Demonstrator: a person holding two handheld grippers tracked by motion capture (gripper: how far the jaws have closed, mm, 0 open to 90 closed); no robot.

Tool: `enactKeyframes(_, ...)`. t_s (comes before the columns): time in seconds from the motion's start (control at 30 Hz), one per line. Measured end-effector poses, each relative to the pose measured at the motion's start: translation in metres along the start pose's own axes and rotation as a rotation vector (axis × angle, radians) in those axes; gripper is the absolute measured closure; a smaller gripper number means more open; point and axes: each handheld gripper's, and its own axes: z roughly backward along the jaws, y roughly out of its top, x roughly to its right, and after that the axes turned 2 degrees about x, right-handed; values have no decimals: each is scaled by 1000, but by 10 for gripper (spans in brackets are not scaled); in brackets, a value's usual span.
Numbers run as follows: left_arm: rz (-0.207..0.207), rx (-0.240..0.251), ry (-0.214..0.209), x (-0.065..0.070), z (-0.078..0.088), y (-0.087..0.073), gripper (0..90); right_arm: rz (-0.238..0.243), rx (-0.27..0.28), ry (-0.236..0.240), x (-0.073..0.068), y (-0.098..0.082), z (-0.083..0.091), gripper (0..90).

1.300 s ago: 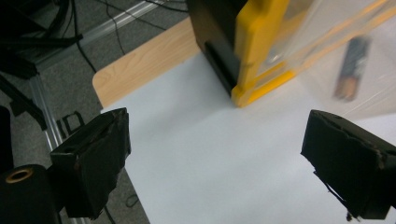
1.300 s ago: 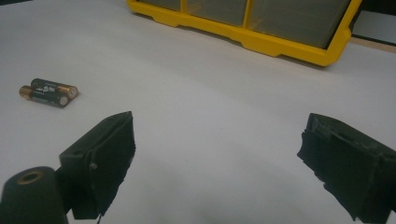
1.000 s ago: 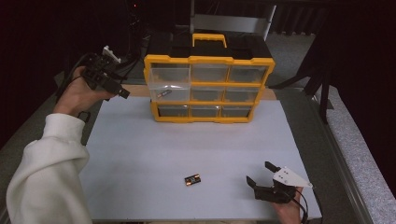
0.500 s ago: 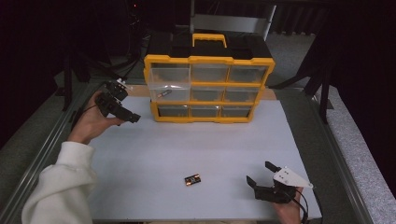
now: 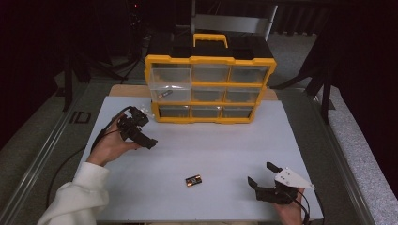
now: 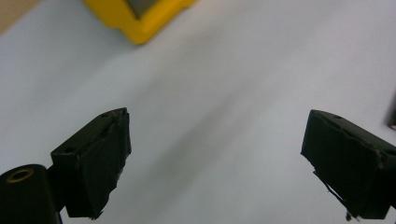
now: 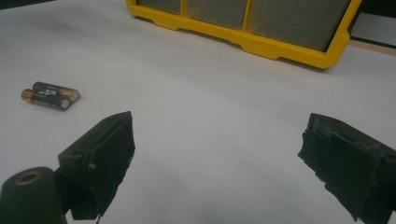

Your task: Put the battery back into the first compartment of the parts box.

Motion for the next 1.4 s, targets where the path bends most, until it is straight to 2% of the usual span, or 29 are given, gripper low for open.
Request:
enactKeyframes(0.2, -71, -19, -47, 29, -16, 2, 89, 3, 0, 1, 0, 0, 0, 92)
enactKeyframes(0.23, -71, -19, -47, 29, -16, 2, 89, 3, 1, 1, 0, 0, 0, 92)
enactKeyframes(0.27, -83, -22, -56, 34, -19, 3, 90, 3, 1, 0, 0, 0, 0, 92)
enactKeyframes(0.3, -100, -27, -77, 45, -25, 3, 89, 2, 1, -1, 0, 0, 0, 92)
enactKeyframes(0.5, -180, -61, -131, 73, -42, 5, 97, 4, 1, 1, 0, 0, 0, 92)
enactKeyframes(0.6, -205, -80, -155, 86, -50, 8, 99, 3, 1, 1, 0, 0, 1, 92)
enactKeyframes(0.63, -205, -80, -155, 86, -50, 8, 99, 3, 1, 1, 0, 0, 1, 92)
enactKeyframes(0.83, -266, -109, -201, 109, -64, 17, 124, 4, 0, 3, 0, 0, 1, 92)
enactKeyframes(1.03, -302, -134, -219, 122, -70, 23, 166, 6, -2, 4, -1, 0, 0, 92)
enactKeyframes(1.3, -337, -162, -246, 133, -79, 26, 360, 7, -3, 4, -1, 0, 0, 92)
enactKeyframes(1.4, -335, -170, -266, 136, -83, 26, 449, 8, -3, 5, -1, 0, 0, 92)
